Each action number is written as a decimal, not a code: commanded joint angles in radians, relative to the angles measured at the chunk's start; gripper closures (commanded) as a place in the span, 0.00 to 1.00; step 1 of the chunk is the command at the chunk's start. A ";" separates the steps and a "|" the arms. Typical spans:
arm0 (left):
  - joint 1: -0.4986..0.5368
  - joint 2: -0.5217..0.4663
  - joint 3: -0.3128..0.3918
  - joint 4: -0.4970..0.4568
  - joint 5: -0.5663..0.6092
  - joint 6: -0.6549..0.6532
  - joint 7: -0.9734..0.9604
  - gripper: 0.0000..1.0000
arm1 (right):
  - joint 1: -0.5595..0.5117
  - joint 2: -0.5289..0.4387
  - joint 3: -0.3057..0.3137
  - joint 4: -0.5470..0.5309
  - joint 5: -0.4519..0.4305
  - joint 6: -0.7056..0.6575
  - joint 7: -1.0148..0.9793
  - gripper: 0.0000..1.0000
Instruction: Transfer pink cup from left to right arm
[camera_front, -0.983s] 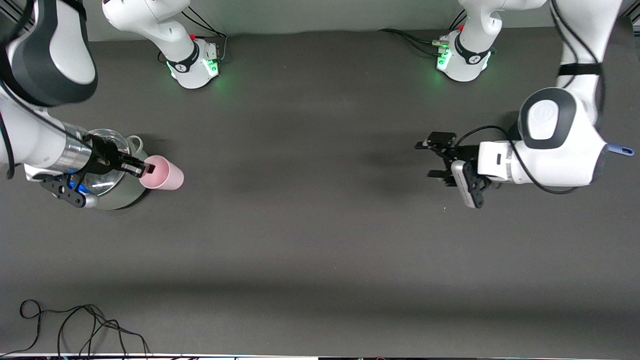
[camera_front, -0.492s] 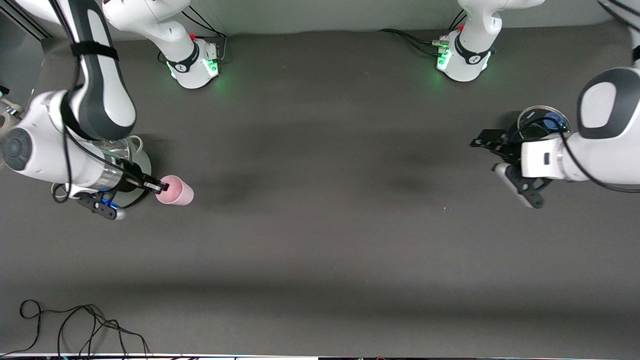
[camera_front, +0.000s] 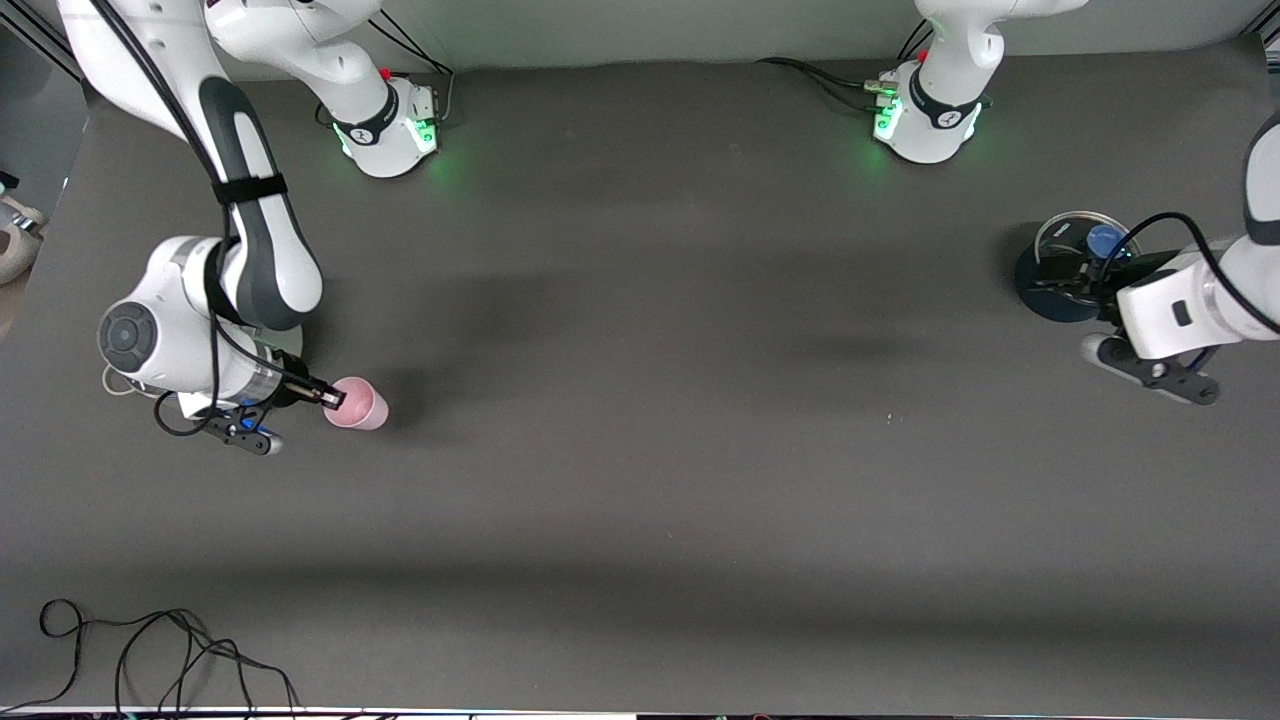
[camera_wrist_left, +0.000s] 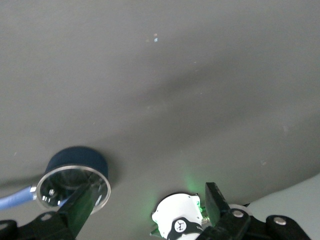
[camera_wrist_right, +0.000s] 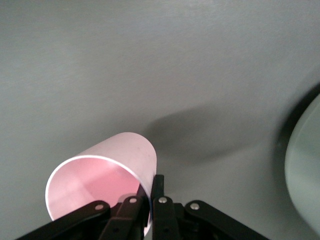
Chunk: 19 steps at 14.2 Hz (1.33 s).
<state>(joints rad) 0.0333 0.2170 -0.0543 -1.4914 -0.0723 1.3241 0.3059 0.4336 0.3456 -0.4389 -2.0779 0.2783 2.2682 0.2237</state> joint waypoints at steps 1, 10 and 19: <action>-0.006 -0.015 -0.012 0.020 0.070 -0.023 -0.163 0.00 | -0.007 0.039 -0.004 -0.016 0.090 0.056 -0.108 1.00; -0.007 -0.116 -0.019 -0.118 0.120 0.213 -0.263 0.00 | -0.010 -0.042 -0.020 -0.007 0.121 0.045 -0.170 0.01; -0.009 -0.191 -0.012 -0.214 0.105 0.303 -0.281 0.00 | -0.007 -0.331 -0.021 0.155 -0.200 -0.341 -0.161 0.00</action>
<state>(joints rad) 0.0303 0.0556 -0.0707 -1.6809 0.0279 1.6103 0.0411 0.4162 0.0815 -0.4504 -1.9779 0.1169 2.0493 0.0735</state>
